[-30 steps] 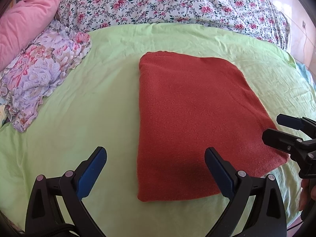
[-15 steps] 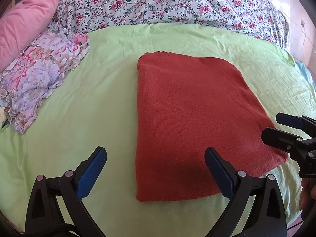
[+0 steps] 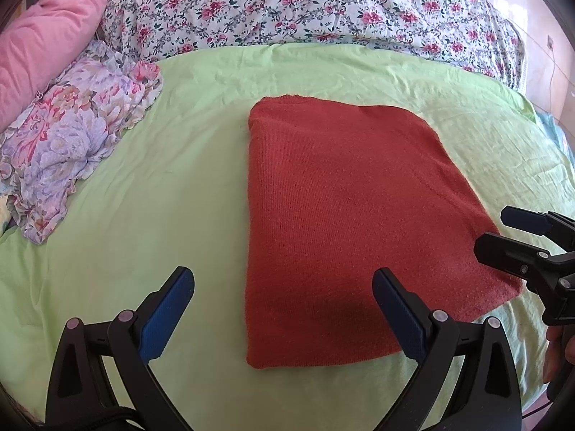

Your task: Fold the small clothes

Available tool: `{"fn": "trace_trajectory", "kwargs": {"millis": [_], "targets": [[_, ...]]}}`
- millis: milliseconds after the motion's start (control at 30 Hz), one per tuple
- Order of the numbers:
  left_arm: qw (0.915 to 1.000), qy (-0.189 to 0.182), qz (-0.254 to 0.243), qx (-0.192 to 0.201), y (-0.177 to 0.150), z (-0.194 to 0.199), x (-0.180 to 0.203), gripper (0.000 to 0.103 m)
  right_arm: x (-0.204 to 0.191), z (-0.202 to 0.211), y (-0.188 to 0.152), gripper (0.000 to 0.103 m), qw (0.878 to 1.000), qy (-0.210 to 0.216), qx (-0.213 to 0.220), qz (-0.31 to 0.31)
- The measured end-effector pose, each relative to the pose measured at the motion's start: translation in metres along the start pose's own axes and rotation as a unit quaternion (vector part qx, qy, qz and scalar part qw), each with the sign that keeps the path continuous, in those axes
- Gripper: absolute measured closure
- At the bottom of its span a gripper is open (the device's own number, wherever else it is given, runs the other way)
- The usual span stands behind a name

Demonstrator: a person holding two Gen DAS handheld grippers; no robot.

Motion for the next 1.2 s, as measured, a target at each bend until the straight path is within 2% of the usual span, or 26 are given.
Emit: {"fn": "trace_trajectory", "kwargs": {"millis": [1200], "targets": [[1.0,-0.001,0.001,0.005,0.0063,0.0033,0.004,0.003,0.0007,0.0041,0.0043,0.007,1.0,-0.002,0.006,-0.004]]}}
Point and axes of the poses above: each gripper's, at about its wrist camera, not at the fingertips, and z roughly against the way its jaws point, x to its right, y to its top, the point moved 2 cm from there along -z, roughly the way its jaws point, and after that the axes turned 7 degrees about x, right-handed, at the moved point
